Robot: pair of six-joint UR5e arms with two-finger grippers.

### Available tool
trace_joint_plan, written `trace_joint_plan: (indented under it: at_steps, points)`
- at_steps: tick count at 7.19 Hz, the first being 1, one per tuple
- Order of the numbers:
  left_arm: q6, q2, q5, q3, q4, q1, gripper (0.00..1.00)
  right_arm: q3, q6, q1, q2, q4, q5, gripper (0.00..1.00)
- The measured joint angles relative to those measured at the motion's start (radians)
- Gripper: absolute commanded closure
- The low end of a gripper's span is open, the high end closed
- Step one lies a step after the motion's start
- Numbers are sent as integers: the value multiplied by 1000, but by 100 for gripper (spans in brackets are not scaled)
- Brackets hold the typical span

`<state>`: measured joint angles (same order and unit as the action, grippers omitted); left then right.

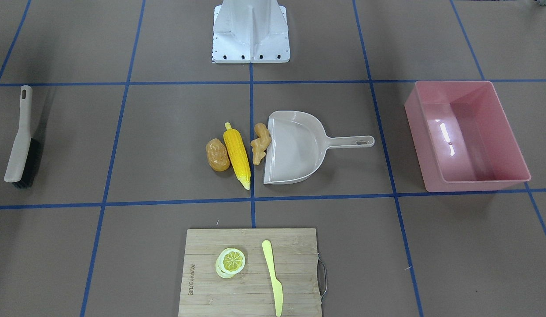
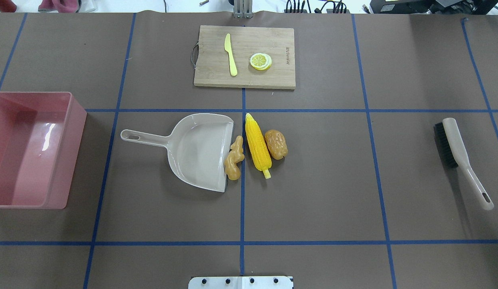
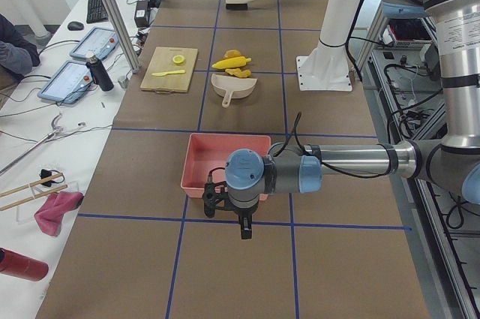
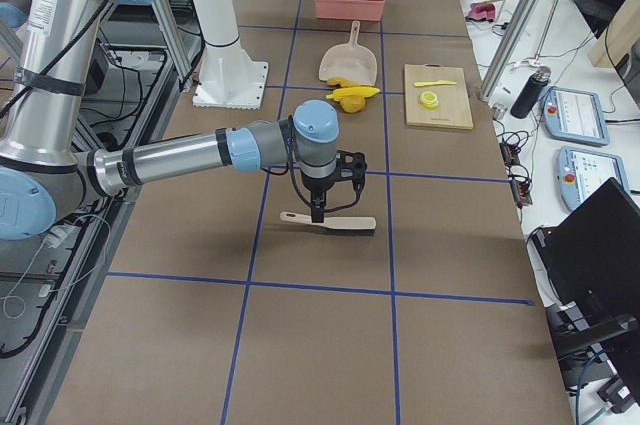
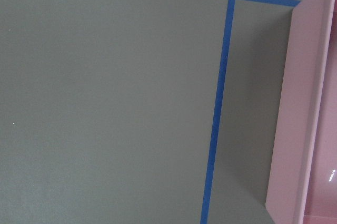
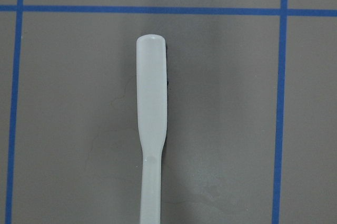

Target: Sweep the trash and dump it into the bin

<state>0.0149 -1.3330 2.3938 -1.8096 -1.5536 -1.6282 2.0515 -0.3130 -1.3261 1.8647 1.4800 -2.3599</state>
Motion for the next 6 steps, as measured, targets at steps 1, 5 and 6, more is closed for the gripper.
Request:
trace_joint_plan:
  at_steps: [1, 5, 6]
  points:
    - [-16, -17, -1, -19, -25, 8, 2, -45, -3, 43, 16, -86, 13, 0]
    - [-193, -140, 1, -53, -258, 236, 2, -135, -227, 241, -7, -249, 53, 0]
    - [-205, -180, 0, -63, -340, 337, 2, -144, -267, 288, -10, -271, 77, 0]
